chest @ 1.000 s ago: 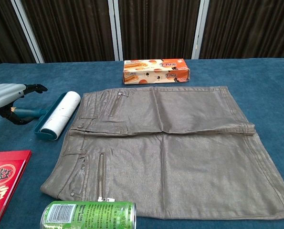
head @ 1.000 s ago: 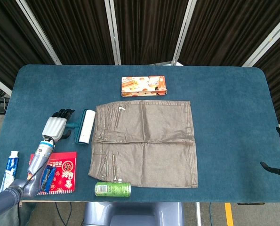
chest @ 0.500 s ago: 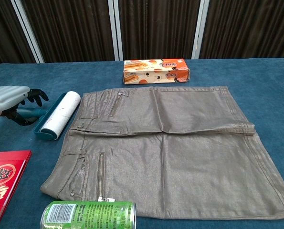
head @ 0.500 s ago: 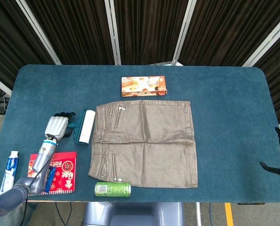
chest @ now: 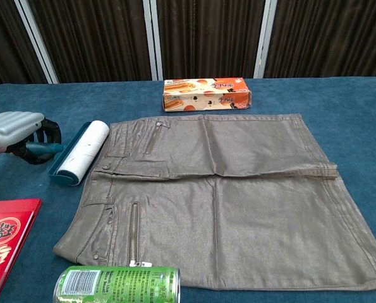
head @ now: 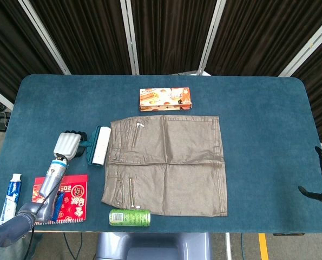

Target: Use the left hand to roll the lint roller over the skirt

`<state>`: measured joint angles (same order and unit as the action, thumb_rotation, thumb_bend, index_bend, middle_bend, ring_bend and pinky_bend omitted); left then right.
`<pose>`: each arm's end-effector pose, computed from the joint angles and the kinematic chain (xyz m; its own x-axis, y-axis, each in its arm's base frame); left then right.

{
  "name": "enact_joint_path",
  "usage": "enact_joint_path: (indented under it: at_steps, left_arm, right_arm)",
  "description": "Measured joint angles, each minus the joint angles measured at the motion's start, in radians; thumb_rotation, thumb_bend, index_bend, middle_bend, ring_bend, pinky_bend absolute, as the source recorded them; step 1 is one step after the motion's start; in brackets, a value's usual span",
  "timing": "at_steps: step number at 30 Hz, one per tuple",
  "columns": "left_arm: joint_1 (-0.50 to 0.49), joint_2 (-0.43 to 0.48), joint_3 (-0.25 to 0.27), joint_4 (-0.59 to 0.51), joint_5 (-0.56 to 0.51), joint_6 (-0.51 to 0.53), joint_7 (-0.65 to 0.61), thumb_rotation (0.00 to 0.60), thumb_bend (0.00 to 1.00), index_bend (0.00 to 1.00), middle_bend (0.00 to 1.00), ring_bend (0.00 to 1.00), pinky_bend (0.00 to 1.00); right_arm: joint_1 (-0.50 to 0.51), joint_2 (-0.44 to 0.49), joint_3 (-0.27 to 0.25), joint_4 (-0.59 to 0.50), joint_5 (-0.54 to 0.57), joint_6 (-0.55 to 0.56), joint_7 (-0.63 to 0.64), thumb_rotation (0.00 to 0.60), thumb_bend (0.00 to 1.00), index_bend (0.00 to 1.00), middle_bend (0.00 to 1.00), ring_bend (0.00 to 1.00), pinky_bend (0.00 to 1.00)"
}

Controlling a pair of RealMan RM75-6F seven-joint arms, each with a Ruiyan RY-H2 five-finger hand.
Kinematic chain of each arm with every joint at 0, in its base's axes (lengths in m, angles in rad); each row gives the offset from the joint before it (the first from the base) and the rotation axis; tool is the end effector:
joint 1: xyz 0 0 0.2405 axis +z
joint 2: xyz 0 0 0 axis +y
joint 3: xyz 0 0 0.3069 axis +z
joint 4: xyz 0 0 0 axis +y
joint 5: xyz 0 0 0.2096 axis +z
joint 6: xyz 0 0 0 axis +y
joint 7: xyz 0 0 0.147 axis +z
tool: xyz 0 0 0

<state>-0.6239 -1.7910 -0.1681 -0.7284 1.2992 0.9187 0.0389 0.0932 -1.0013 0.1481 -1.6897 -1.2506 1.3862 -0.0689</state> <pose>-0.3269 0.4082 -0.0303 0.5587 0.1919 0.8069 0.8293 -0.1456 -0.5396 -0.3725 -0.2067 0.2321 0.4465 -0.0080 0.8947 -0.8738 0.2116 0.4379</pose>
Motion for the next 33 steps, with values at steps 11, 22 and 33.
enact_joint_path:
  at_steps: [11,22,33]
  left_arm:
    - [-0.002,0.093,0.006,-0.130,0.047,0.068,-0.003,0.600,0.74,0.51,0.51,0.40,0.43]
    - [-0.072,0.289,-0.048,-0.496,0.044,0.057,0.191,0.600,0.74,0.51,0.50,0.40,0.43]
    - [-0.263,0.324,-0.115,-0.677,-0.116,-0.119,0.505,0.600,0.74,0.52,0.51,0.40,0.43]
  right_arm:
    - [0.003,0.001,-0.001,-0.002,0.002,-0.008,0.005,0.600,0.00,0.00,0.00,0.00,0.00]
    - [0.006,0.012,0.007,0.004,0.025,-0.030,0.043,0.600,0.00,0.00,0.00,0.00,0.00]
    - [0.015,0.016,0.020,0.035,0.073,-0.076,0.078,0.600,0.00,0.00,0.00,0.00,0.00]
